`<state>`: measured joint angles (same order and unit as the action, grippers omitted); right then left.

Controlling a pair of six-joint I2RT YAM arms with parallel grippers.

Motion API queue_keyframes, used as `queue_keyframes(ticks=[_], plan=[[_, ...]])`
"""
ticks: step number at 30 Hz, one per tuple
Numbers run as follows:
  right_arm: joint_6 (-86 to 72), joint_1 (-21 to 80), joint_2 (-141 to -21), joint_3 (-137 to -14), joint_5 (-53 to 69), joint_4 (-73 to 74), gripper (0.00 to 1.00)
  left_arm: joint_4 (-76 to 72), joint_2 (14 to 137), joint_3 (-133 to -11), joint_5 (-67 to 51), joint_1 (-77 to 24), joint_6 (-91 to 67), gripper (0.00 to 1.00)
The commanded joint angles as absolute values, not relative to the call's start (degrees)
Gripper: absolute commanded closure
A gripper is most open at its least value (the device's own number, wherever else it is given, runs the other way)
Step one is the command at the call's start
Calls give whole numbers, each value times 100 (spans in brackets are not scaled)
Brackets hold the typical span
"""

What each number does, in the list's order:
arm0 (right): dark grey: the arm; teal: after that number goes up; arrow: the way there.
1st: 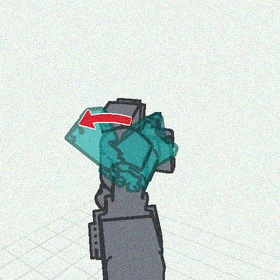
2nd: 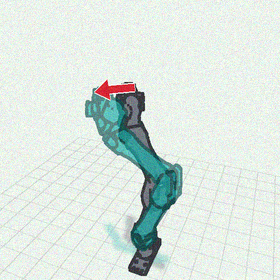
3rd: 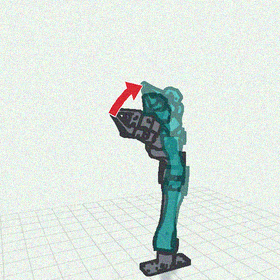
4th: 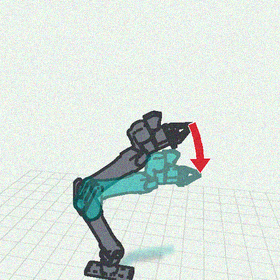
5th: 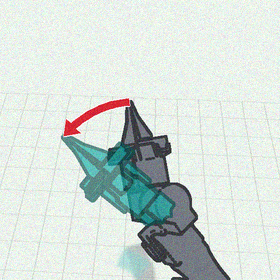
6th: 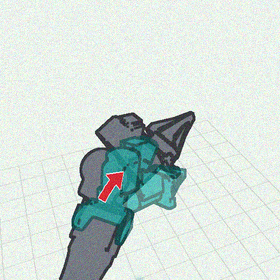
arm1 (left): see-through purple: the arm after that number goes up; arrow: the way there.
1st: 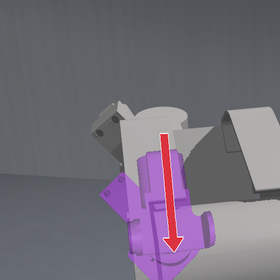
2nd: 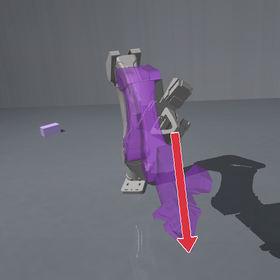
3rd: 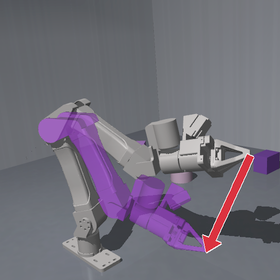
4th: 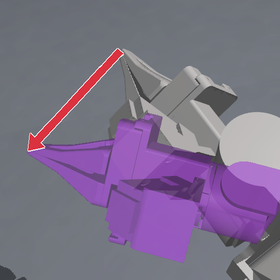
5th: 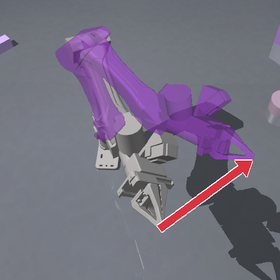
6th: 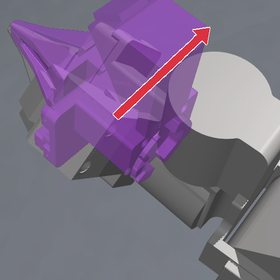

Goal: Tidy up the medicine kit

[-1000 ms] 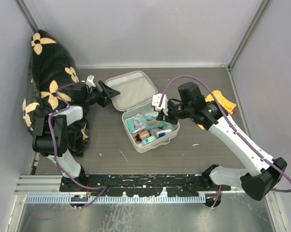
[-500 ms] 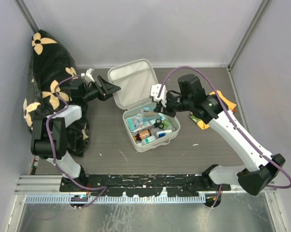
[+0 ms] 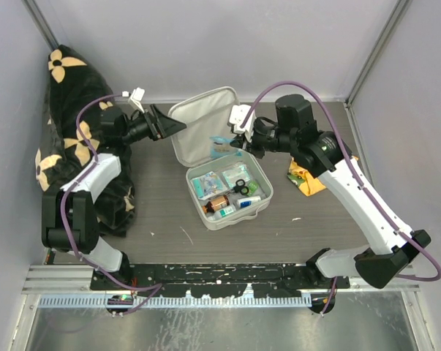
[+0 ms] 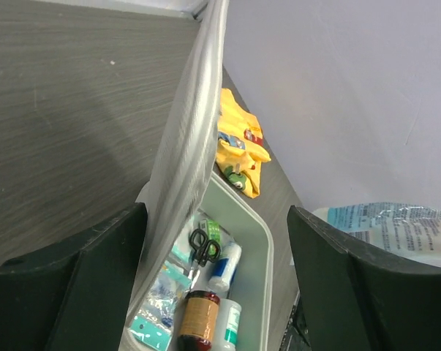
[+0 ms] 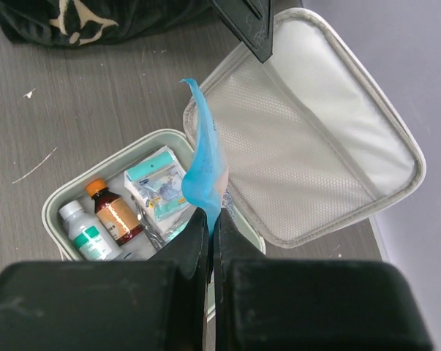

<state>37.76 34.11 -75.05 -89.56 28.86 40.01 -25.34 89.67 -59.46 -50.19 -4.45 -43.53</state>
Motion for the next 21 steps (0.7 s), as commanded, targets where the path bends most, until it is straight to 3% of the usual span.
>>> queue_keyframes(ticks=[1,7,13,21], plan=[[3780,3393,-7481,-9220,2822,3631,99,-2108,8628,-6516,-4969,-614,-3658,21],[3826,3393,-7441,-9252,2789,3623,99,-1588,8539,-6867,-4889,-665,-3093,29],[3885,3384,-7500,-9465,2767,3606,99,-1388,8462,-6771,-4845,-860,-2731,45],[3874,3384,-7479,-9453,2791,3630,99,-1278,8262,-6799,-4853,-985,-2553,50]])
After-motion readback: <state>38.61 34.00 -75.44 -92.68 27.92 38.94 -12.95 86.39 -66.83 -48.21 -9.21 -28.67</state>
